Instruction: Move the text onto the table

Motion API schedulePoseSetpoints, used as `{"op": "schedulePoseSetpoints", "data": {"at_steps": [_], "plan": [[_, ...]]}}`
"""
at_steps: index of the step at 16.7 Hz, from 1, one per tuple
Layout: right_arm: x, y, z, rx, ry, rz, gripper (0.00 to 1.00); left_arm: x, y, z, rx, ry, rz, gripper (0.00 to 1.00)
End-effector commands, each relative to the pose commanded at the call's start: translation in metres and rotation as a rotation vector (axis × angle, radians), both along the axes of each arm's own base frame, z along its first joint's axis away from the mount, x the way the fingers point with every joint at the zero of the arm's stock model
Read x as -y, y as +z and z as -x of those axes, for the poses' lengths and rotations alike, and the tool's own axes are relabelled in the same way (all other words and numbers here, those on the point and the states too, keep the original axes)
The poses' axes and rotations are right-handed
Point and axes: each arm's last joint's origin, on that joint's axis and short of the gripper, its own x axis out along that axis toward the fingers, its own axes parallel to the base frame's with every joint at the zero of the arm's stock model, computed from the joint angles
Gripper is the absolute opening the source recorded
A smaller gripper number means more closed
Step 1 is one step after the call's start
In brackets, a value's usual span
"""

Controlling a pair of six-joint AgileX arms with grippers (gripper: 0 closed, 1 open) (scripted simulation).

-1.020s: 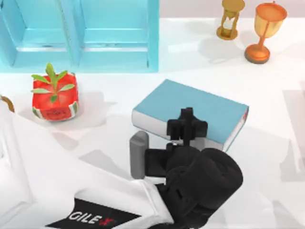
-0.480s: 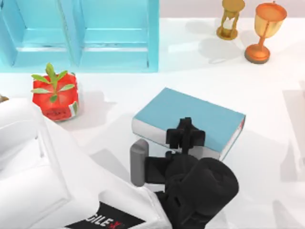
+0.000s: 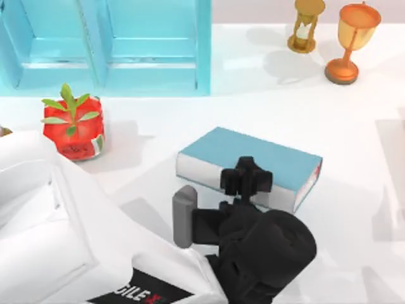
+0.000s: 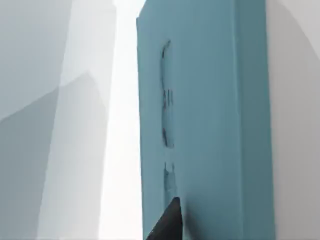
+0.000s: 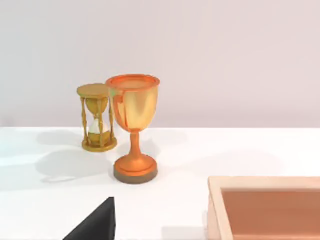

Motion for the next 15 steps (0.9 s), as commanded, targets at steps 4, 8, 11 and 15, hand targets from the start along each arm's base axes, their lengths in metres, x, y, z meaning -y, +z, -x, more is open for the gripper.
{"op": "schedulePoseSetpoints", "data": {"at_steps": [4, 8, 11, 15], "plan": [[0.0, 0.0, 0.0, 0.0, 0.0, 0.0, 1.0, 0.0, 0.0, 0.0, 0.0, 0.0, 0.0, 0.98], [0.0, 0.0, 0.0, 0.0, 0.0, 0.0, 1.0, 0.0, 0.0, 0.0, 0.0, 0.0, 0.0, 1.0], [0.0, 0.0, 0.0, 0.0, 0.0, 0.0, 1.0, 0.0, 0.0, 0.0, 0.0, 0.0, 0.0, 1.0], [0.0, 0.0, 0.0, 0.0, 0.0, 0.0, 1.0, 0.0008, -0.0009, 0.0023, -0.004, 0.001, 0.0, 1.0]]}}
